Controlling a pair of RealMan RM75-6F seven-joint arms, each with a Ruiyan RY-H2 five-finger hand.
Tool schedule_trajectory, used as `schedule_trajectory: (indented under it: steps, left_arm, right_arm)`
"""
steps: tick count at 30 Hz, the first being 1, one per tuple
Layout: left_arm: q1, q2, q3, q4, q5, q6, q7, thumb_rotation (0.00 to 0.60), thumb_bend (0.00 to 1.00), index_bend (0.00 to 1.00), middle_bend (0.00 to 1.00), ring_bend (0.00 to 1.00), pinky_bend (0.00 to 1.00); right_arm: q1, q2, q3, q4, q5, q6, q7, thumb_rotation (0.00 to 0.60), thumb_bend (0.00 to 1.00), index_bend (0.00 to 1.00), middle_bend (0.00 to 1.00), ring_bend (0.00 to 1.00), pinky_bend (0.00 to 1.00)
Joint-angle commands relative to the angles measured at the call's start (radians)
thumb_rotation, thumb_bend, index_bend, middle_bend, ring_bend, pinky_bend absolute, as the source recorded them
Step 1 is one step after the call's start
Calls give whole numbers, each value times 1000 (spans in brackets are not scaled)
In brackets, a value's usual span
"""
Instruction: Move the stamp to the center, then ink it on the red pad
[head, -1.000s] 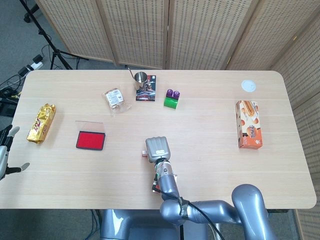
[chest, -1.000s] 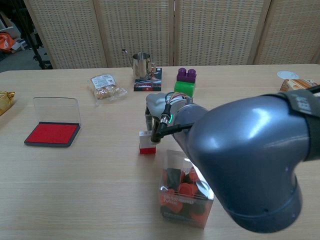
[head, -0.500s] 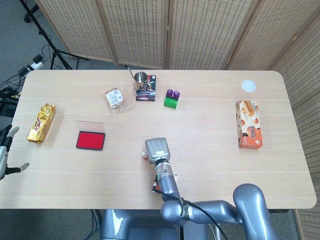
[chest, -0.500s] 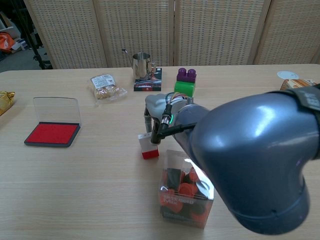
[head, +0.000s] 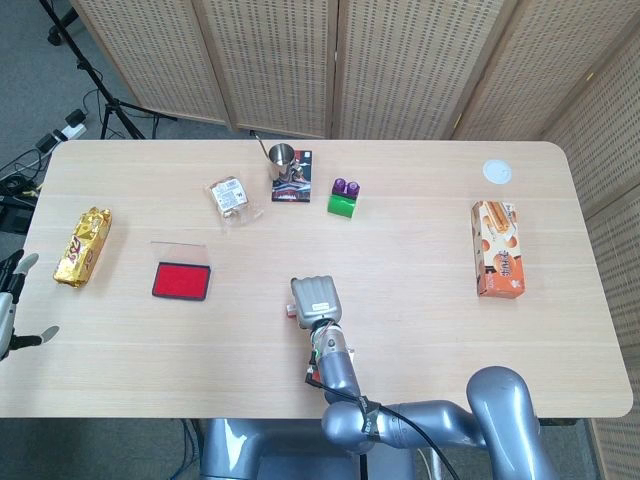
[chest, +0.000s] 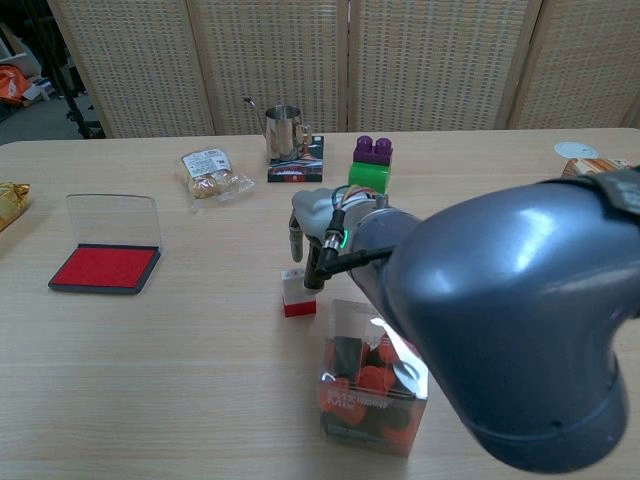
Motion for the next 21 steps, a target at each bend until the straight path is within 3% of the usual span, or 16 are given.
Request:
schedule_trajectory:
  steps: [1,6,10,14,16,18,21]
  left_arm:
    - [1,2,0,-1,2,2,-4,600,0,0,0,0,0]
    - [3,5,1,-1,11,7,-14,600,0,0,0,0,0]
    - [9,11,6,-6,25,17,-27,600,0,0,0,0,0]
    - [9,12,12,-10,42,19,-30,600,0,0,0,0,0]
    - [10,14,14,-11,49,23,-34,600,0,0,0,0,0]
    - [11,15,15,-11,56,27,-39,600,0,0,0,0,0]
    - [13,17,16,-11,62,31,-46,600,0,0,0,0,0]
  right_arm:
    - [-3,16,-3,-41,8,22,-18,600,368,292,873,935,1000]
    - [-13,58,-19,-123,-10,62,-41,600,363,241,832,931,1000]
    - [-87,232,-91,-362,-161,114,-15,600,363,233,778,891,1000]
    - [-177,419,-164,-521,-350,134,64,600,323,233,668,801,995]
    - [-207,478,-191,-551,-413,124,104,600,231,233,567,674,911]
    - [-241,541,-217,-569,-483,127,146,600,78,208,363,383,643]
    - [-293,633,-262,-577,-575,126,207,600,0,117,82,50,310]
